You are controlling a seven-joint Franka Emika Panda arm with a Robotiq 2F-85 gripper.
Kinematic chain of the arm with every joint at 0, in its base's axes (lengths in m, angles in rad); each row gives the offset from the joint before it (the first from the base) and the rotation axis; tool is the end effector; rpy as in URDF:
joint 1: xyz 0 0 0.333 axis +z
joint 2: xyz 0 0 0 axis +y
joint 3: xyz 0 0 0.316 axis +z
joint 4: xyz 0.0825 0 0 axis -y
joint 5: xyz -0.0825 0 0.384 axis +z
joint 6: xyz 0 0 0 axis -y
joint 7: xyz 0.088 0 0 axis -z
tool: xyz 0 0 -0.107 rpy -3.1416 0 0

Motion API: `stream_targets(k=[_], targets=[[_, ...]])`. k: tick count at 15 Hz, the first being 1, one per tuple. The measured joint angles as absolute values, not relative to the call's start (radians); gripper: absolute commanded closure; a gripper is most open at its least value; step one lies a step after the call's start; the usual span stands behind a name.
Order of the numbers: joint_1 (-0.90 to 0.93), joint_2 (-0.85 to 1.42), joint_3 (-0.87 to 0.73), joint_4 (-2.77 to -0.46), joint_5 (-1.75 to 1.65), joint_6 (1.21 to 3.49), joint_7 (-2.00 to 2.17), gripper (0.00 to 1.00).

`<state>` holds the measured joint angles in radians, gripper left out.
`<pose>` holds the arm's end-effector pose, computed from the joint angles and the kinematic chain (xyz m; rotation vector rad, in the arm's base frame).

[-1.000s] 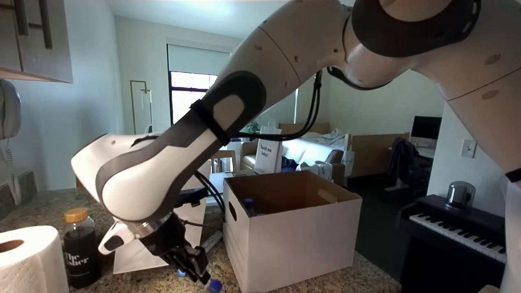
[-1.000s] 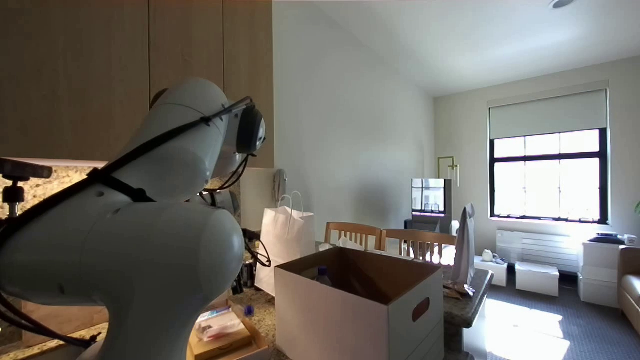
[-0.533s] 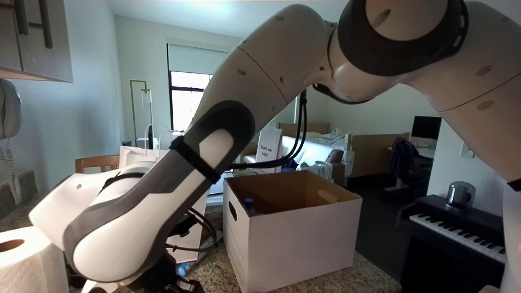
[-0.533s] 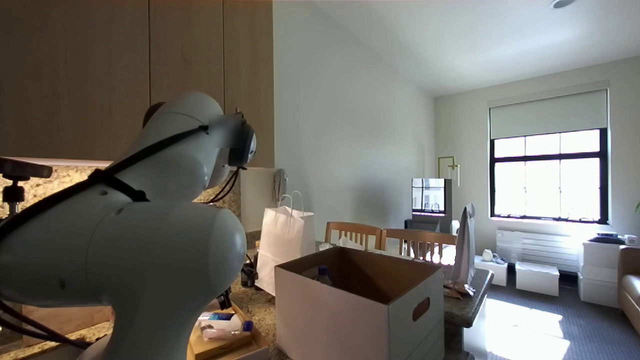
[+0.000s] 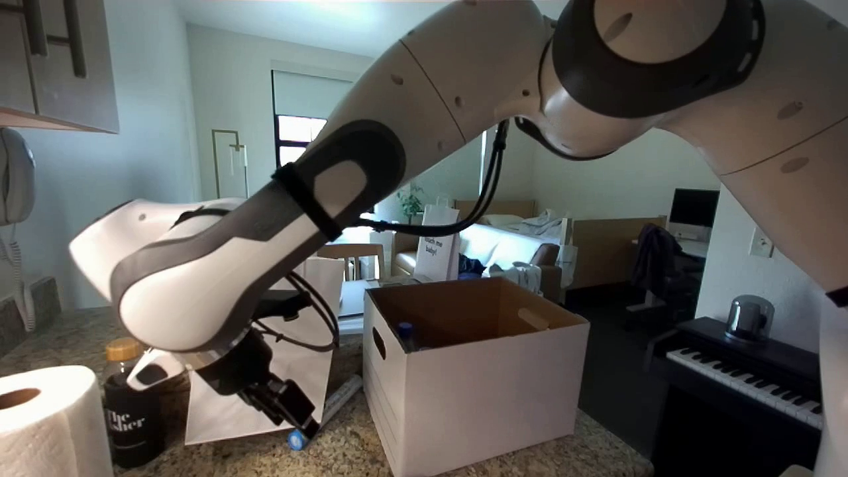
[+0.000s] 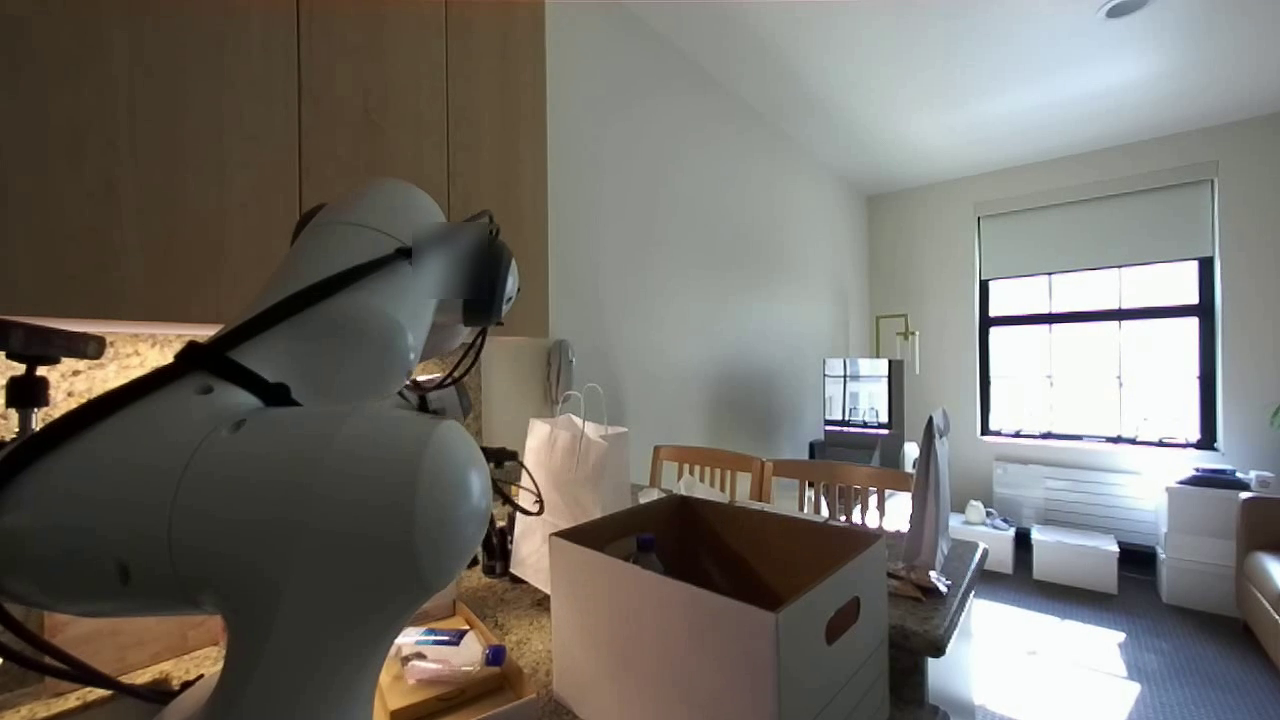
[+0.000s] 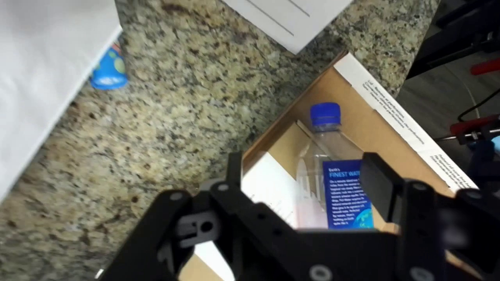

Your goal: Remove the bottles from the box and put them on the table

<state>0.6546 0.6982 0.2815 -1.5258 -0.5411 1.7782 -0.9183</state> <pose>0.4482 0.4909 0.2361 1.4362 2.3749 -0.5639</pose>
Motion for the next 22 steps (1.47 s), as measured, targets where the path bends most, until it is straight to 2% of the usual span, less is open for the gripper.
stream_targets(k=[4, 11, 15, 18, 22], targets=[[0.575, 0.569, 0.27, -1.503, -0.495, 1.718, -0.864, 0.0], [0.425, 0.284, 0.276, -1.513, -0.373, 1.485, -0.856, 0.0], [0.302, 0.12, 0.239, -1.579, -0.349, 1.497, -0.859, 0.0], [0.213, 0.016, 0.179, -1.685, -0.349, 1.588, -0.896, 0.0], [0.115, -0.008, 0.08, -1.813, -0.35, 1.717, -0.98, 0.0]])
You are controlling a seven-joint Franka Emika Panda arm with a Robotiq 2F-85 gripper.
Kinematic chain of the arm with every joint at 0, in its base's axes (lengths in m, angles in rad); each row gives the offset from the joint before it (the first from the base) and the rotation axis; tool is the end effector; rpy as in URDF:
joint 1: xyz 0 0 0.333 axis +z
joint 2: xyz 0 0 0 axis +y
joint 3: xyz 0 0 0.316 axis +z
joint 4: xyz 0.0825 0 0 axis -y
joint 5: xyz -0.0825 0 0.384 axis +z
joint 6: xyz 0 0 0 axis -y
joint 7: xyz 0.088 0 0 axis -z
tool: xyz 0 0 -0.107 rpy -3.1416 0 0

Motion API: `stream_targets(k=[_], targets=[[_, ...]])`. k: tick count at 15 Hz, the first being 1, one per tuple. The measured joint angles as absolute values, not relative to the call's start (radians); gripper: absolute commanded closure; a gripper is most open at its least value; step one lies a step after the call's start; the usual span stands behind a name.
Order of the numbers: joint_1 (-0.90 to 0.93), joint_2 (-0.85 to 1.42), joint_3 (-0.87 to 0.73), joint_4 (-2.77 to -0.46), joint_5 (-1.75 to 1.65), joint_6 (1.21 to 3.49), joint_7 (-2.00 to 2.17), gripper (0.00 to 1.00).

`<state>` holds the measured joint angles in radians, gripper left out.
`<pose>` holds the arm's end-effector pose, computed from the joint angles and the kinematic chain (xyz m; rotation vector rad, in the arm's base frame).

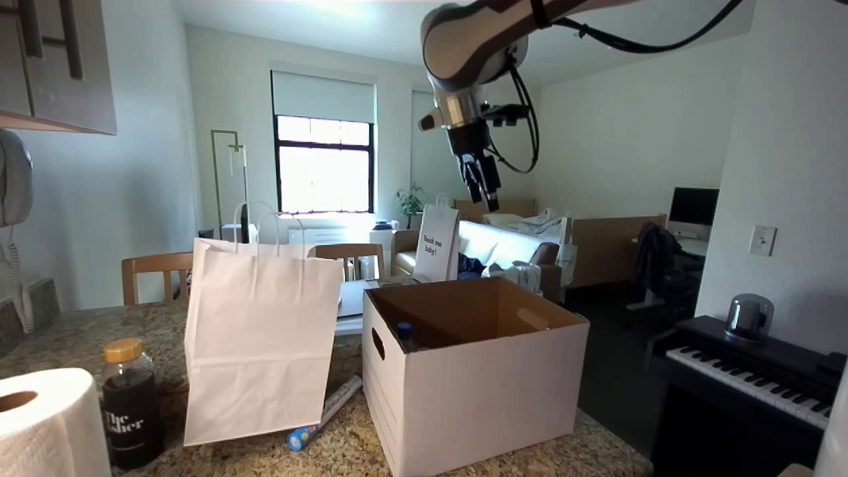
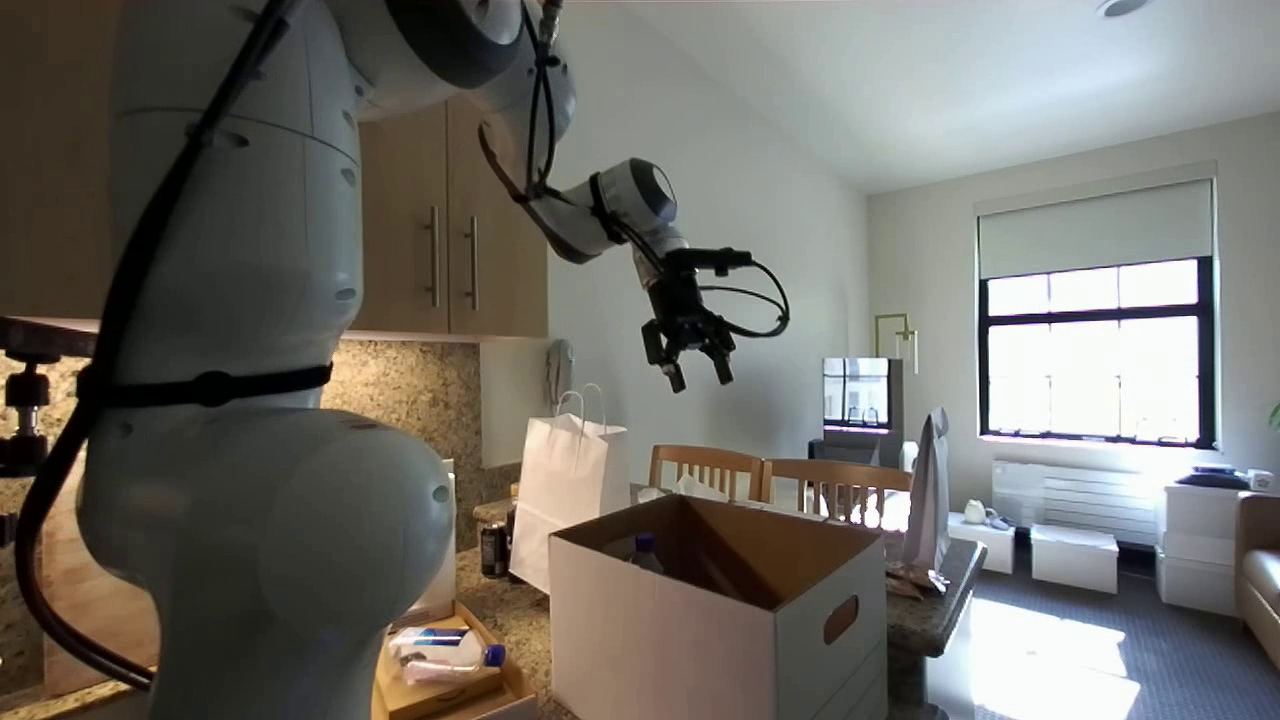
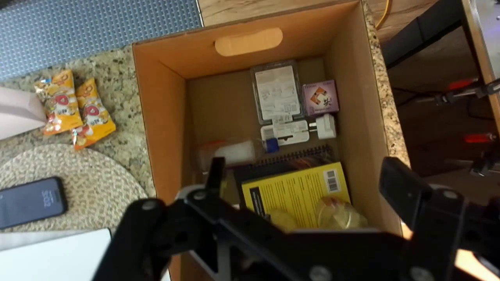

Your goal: Remove the bottles from the box and put them on the table

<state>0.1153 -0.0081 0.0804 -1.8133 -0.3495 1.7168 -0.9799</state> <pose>0.5478 0.0762 0.5318 2.3107 1.6537 -0.3048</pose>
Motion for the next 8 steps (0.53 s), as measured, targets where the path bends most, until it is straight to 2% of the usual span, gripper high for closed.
stream_targets(k=[8], targets=[[0.071, 0.136, 0.052, -1.875, -0.308, 1.843, -1.063, 0.0]])
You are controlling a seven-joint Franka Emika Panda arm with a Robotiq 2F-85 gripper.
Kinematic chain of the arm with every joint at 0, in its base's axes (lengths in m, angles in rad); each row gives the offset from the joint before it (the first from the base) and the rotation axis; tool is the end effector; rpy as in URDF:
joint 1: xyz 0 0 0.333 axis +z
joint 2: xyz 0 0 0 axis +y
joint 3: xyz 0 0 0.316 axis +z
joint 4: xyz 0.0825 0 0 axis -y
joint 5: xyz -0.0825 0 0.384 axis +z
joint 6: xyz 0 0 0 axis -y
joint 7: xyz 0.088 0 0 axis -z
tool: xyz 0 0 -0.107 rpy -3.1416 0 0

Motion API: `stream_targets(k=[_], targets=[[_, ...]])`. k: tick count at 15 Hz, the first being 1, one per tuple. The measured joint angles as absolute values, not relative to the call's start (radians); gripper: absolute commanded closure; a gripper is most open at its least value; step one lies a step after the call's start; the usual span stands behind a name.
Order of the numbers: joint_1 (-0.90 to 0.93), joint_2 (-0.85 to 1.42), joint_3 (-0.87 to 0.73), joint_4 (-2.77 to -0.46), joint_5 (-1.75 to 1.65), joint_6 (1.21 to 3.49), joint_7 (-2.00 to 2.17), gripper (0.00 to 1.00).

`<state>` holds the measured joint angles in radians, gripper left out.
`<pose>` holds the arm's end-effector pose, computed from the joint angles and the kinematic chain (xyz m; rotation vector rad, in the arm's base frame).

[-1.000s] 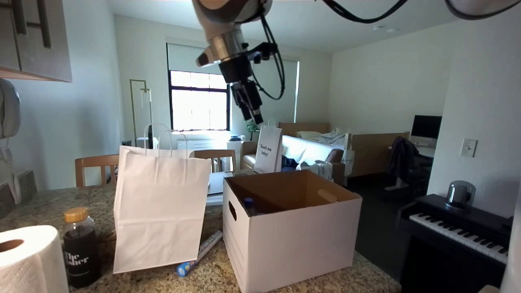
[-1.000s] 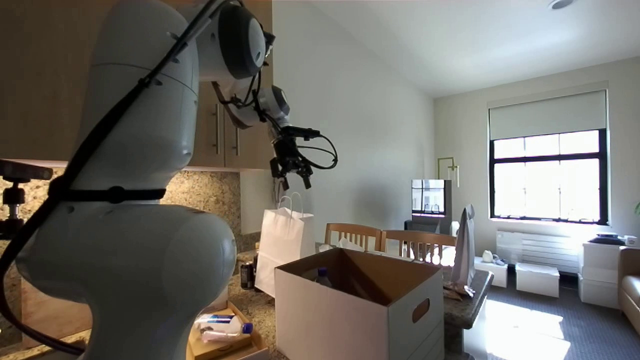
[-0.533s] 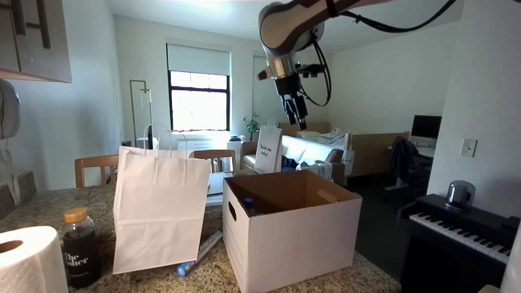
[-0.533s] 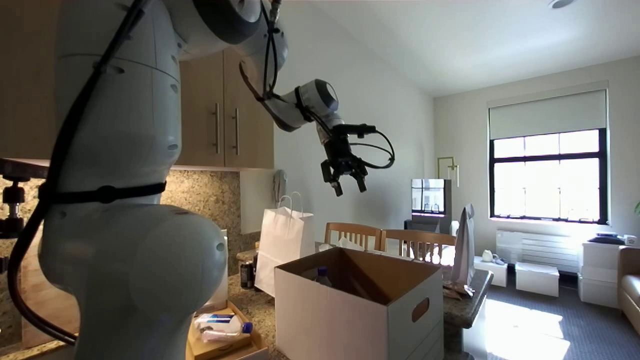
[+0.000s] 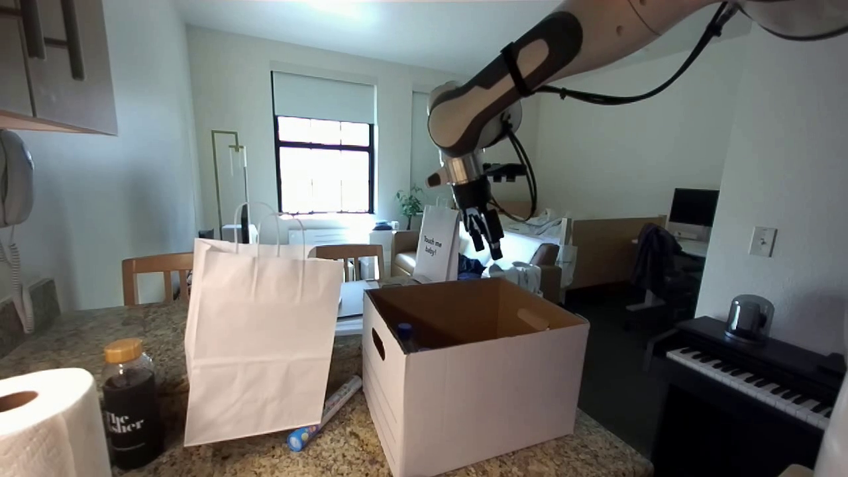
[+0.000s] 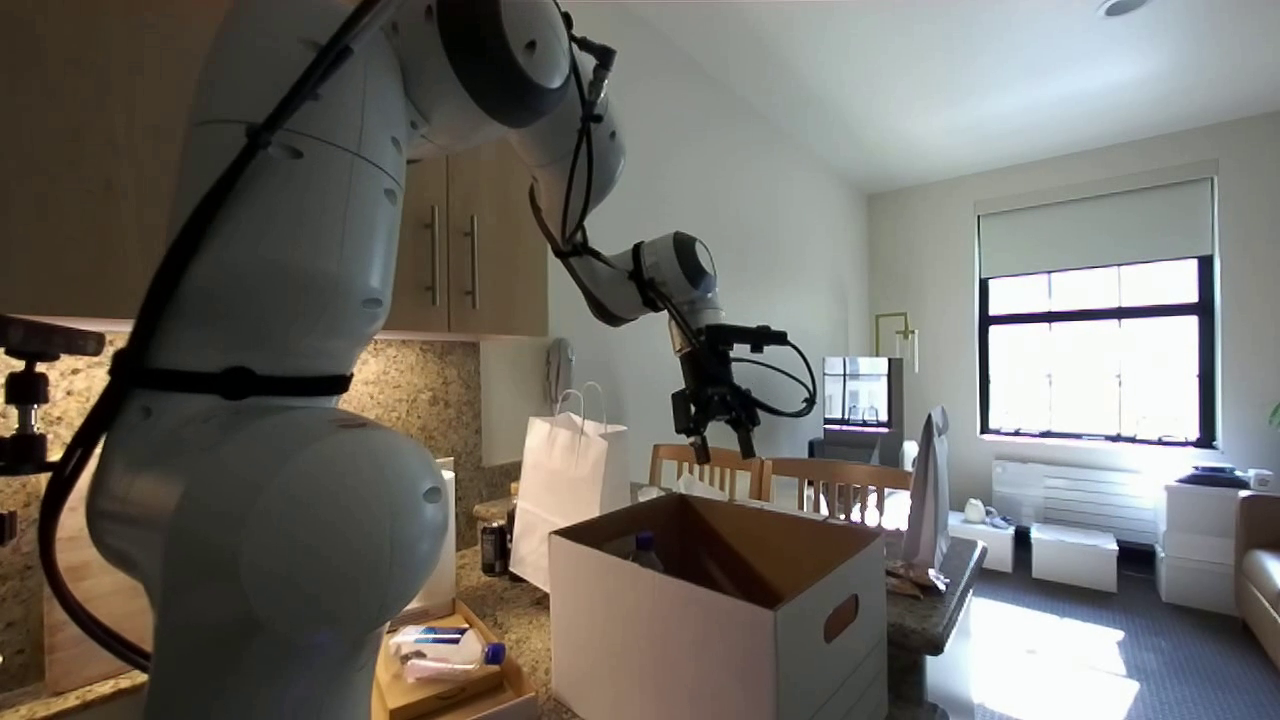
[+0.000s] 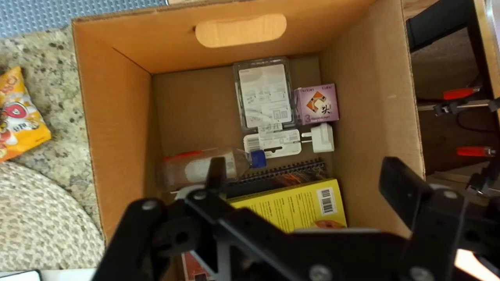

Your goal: Remove the bottles from the box and put them on the table

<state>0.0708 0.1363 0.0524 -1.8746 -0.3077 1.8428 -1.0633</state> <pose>0.5763 0.0462 0.4290 2.3436 1.7722 -0.4086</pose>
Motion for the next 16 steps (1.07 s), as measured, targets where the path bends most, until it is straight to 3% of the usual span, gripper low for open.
stream_targets(k=[16], targets=[[0.108, 0.312, 0.179, -1.876, -0.118, 2.032, -1.101, 0.0]])
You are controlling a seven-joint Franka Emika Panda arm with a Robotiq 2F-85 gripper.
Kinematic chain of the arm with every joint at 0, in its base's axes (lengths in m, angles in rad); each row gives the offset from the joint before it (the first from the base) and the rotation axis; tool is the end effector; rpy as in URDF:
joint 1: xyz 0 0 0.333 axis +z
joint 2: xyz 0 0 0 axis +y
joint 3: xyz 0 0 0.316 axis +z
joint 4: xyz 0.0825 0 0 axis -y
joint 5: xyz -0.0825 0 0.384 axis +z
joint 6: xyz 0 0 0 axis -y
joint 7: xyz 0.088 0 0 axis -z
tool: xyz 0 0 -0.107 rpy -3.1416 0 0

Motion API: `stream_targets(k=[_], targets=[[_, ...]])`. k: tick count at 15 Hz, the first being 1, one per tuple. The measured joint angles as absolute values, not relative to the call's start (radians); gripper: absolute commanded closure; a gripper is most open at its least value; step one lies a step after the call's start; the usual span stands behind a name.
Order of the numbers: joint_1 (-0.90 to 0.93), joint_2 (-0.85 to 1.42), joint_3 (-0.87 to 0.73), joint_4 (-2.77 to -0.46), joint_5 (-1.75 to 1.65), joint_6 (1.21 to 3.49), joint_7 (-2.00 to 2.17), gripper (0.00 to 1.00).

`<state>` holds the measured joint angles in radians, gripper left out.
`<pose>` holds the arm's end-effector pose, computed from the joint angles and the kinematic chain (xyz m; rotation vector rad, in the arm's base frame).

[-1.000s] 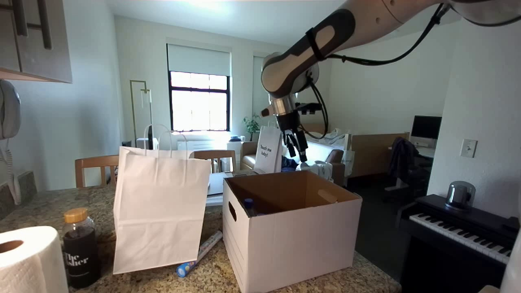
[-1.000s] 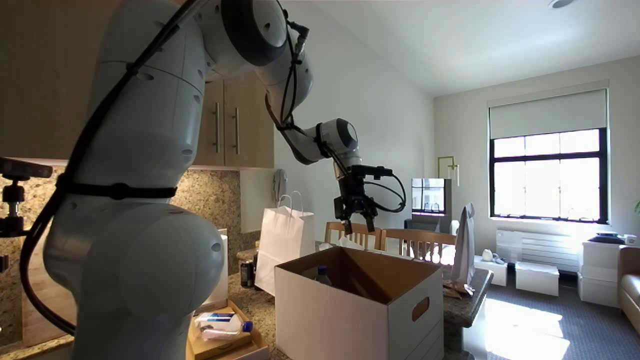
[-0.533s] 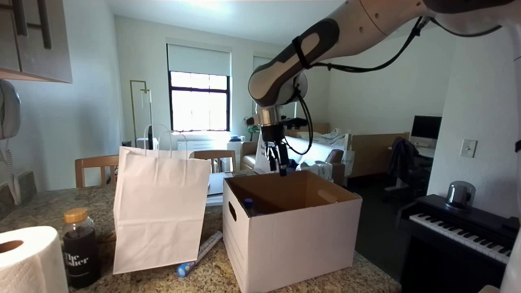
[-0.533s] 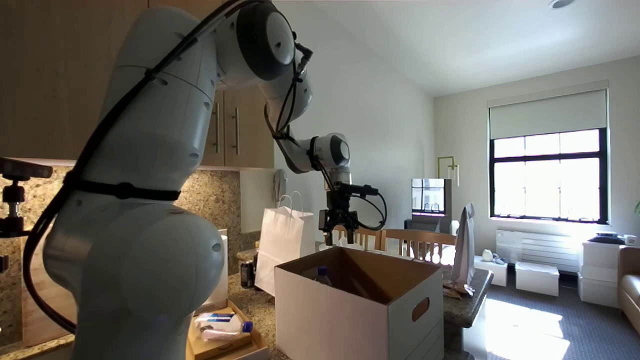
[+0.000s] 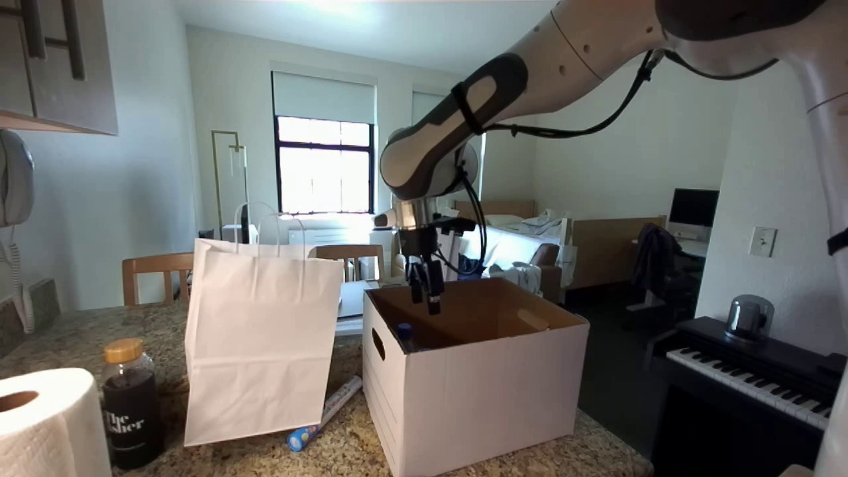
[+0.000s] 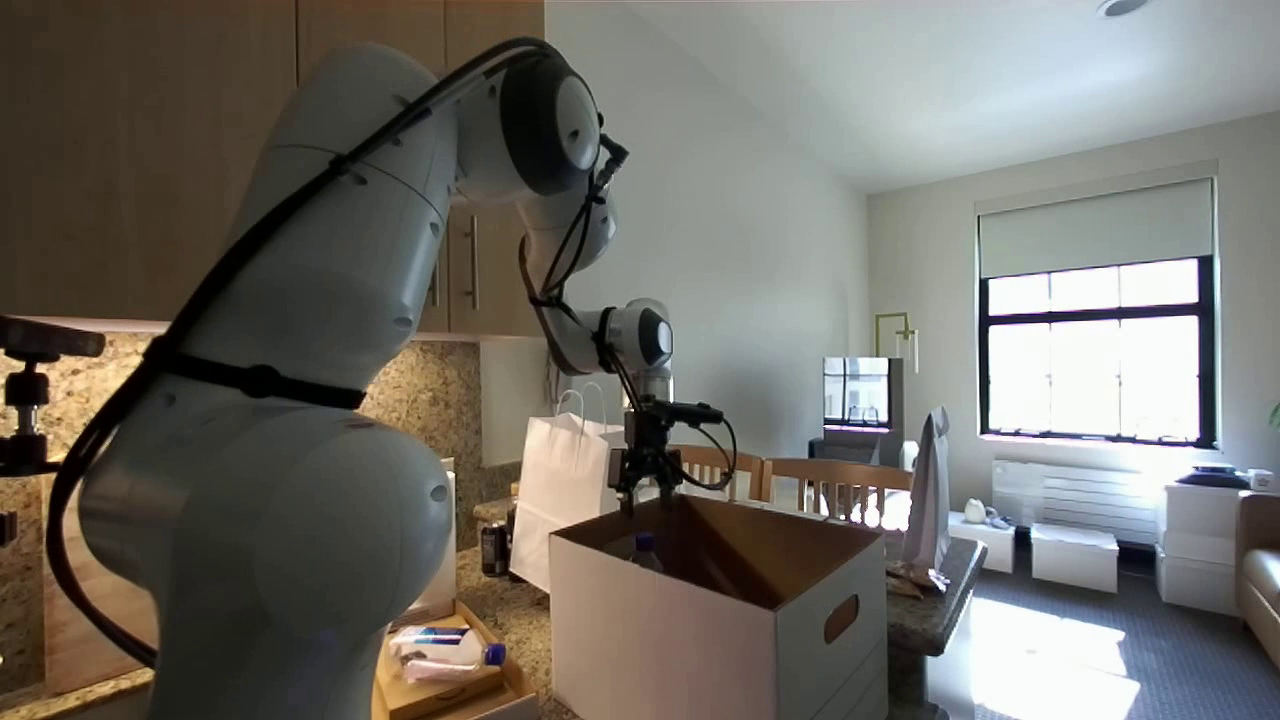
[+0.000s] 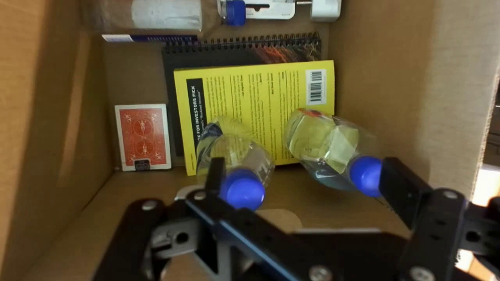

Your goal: Remove the bottles from the box and put them on the table

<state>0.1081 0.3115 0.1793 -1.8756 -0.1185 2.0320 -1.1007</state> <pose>0.5855 0.1605 0.3374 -2.3383 -2.0601 0.2420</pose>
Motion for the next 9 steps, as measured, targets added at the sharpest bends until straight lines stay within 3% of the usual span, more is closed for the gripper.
stream_targets(k=[6, 9], targets=[[0.128, 0.377, 0.191, -1.875, -0.127, 2.16, -1.101, 0.01], [0.128, 0.398, 0.187, -1.868, -0.138, 2.166, -1.1, 0.12]])
